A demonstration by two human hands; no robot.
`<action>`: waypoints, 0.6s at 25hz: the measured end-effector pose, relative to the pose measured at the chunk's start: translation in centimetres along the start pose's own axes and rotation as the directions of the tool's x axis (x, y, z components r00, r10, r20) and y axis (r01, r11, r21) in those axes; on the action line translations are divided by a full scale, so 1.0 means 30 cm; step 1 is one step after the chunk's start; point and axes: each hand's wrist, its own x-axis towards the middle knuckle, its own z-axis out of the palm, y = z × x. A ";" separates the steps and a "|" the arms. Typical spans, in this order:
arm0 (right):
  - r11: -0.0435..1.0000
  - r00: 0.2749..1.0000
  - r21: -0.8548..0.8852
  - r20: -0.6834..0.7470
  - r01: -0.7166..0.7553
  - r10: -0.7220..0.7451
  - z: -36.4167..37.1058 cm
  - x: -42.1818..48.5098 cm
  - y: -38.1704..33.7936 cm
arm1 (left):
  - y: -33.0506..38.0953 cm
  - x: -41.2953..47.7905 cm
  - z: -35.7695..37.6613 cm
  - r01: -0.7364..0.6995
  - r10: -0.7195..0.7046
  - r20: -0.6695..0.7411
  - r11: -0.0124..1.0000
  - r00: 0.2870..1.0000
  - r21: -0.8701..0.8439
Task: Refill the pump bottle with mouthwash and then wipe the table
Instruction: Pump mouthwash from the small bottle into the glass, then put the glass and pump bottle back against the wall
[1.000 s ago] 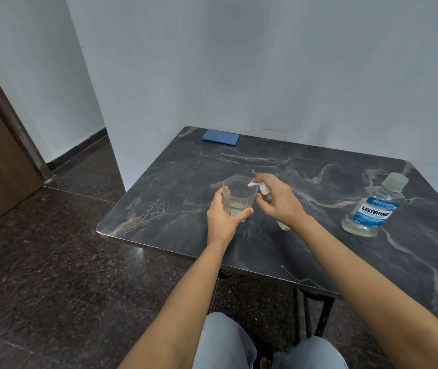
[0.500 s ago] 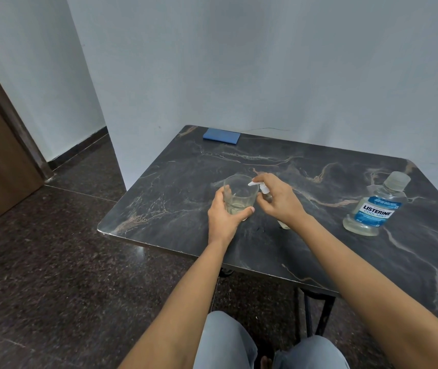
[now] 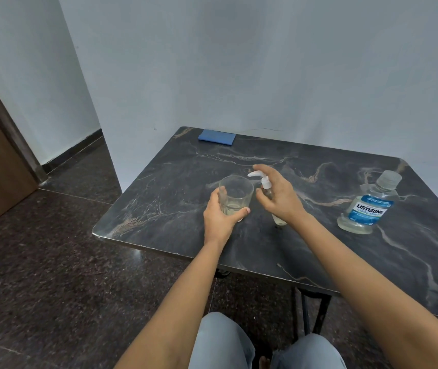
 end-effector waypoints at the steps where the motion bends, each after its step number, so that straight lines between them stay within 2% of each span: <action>1: 0.999 0.999 0.037 -0.035 -0.029 0.030 -0.012 -0.002 0.007 | -0.002 0.001 0.002 0.002 -0.002 0.001 1.000 1.000 0.002; 3: 0.991 0.986 0.097 -0.132 -0.094 0.106 -0.036 -0.003 0.032 | -0.002 0.001 0.004 0.005 -0.005 0.002 1.000 1.000 0.005; 7: 0.949 0.915 0.219 -0.286 -0.226 0.284 -0.082 -0.010 0.097 | 0.002 0.002 0.004 0.004 -0.004 -0.002 1.000 1.000 0.018; 10: 0.936 0.892 0.246 -0.317 -0.251 0.322 -0.097 -0.019 0.139 | 0.003 0.002 0.006 0.008 -0.008 0.002 1.000 1.000 0.012; 15: 0.908 0.875 0.272 -0.284 -0.319 0.393 -0.090 -0.040 0.176 | 0.006 0.001 0.005 0.015 -0.015 0.005 1.000 1.000 0.013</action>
